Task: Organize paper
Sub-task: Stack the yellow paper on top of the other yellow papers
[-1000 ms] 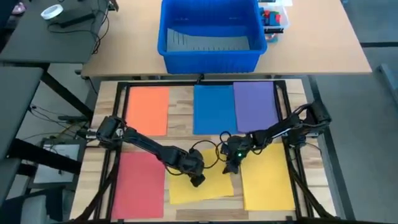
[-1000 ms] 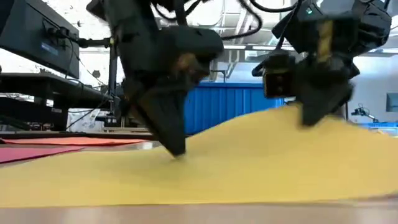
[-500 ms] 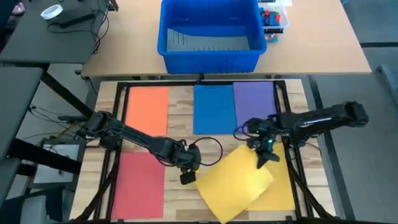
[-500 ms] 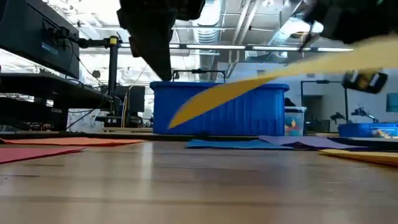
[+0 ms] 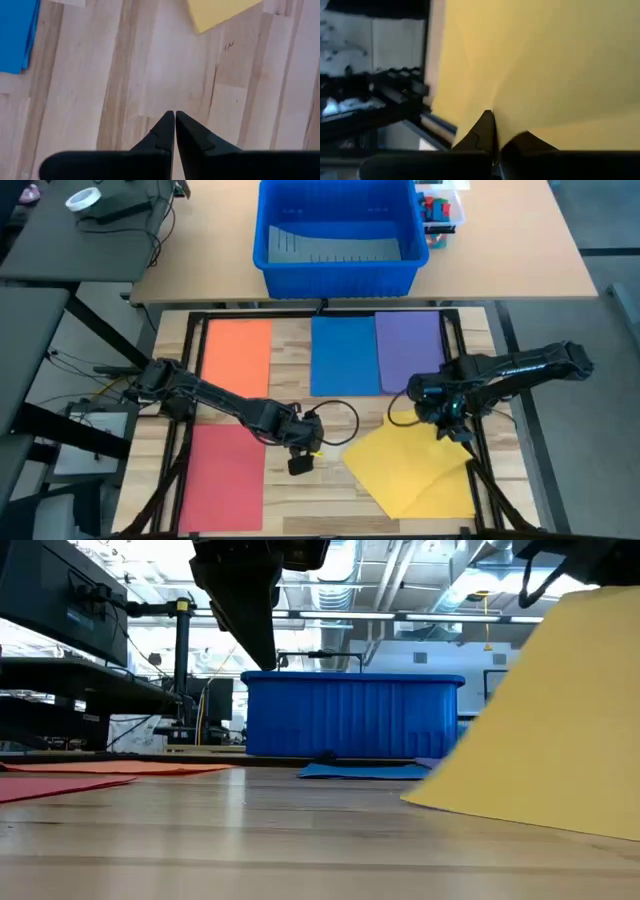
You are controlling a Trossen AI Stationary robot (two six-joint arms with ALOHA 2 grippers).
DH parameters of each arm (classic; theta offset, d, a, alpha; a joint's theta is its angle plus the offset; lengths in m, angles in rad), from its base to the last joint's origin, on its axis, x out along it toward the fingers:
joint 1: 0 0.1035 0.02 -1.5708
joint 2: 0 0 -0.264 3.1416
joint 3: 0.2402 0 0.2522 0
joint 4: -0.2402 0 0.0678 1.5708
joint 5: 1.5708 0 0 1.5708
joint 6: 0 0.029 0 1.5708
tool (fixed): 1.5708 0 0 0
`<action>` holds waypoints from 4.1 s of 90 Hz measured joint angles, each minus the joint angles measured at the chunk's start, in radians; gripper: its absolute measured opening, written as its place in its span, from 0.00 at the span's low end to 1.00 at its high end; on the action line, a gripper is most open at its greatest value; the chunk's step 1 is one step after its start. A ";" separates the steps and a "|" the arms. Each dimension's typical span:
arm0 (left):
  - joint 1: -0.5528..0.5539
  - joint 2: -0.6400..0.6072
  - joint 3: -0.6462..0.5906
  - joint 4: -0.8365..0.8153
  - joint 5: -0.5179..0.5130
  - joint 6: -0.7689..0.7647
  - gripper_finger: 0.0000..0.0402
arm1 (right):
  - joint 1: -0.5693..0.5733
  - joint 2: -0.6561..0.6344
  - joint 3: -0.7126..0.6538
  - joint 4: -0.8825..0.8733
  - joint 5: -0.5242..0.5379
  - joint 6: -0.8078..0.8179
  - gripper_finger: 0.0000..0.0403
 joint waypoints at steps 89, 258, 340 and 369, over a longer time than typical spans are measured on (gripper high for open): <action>0.234 0.135 0.000 0.706 0.493 -0.220 0.35 | 0.007 -0.001 0.003 0.247 0.122 0.130 0.00; 0.294 0.250 0.001 0.905 0.704 -0.133 0.33 | 0.060 0.000 0.124 0.160 0.493 0.174 0.00; 0.262 0.253 0.001 1.032 0.537 -0.385 0.00 | -0.133 -0.171 0.448 0.124 0.482 0.896 0.53; 0.218 0.263 0.002 1.137 0.193 -0.860 0.00 | -0.202 -0.320 0.658 0.112 0.489 0.805 0.57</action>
